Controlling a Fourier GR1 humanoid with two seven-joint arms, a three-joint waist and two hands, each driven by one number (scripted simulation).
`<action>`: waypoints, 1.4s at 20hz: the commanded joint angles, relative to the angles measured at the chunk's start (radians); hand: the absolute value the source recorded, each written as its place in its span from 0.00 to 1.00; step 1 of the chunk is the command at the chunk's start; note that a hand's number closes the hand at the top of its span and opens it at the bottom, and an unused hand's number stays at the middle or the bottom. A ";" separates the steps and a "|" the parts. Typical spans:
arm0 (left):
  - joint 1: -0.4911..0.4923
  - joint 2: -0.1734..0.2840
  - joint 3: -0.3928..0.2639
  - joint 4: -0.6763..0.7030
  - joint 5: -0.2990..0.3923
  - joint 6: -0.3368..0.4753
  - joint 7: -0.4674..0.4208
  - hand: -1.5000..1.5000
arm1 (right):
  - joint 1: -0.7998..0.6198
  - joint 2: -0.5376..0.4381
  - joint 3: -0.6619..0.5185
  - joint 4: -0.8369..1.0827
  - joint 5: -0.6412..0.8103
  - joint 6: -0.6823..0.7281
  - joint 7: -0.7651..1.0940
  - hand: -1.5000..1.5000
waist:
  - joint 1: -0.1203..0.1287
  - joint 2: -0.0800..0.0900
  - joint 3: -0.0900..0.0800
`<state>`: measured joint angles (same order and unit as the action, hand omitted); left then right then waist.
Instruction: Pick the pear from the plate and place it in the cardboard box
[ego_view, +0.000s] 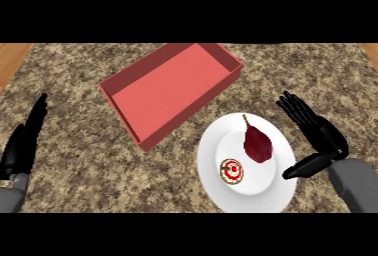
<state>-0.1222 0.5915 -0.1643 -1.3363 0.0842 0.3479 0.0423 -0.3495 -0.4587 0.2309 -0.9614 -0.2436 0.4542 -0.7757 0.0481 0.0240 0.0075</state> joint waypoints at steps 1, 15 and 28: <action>0.001 -0.036 -0.023 0.014 -0.018 0.012 -0.015 0.50 | -0.095 -0.105 0.018 0.097 0.155 0.037 -0.189 0.00 | 0.009 -0.001 -0.002; -0.006 -0.003 0.023 -0.003 -0.018 -0.031 0.030 0.50 | -0.359 -0.097 0.311 0.340 0.541 -0.048 -0.272 0.00 | 0.001 -0.014 -0.005; 0.002 -0.067 0.041 0.036 -0.088 -0.031 0.001 0.50 | -0.535 0.059 0.324 0.576 0.664 -0.115 -0.284 0.00 | -0.024 -0.017 -0.007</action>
<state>-0.1328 0.5489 -0.1186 -1.3010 0.0236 0.3106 0.0582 -0.8373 -0.4160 0.5713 -0.4500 0.3992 0.2690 -0.9470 0.0284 0.0081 0.0013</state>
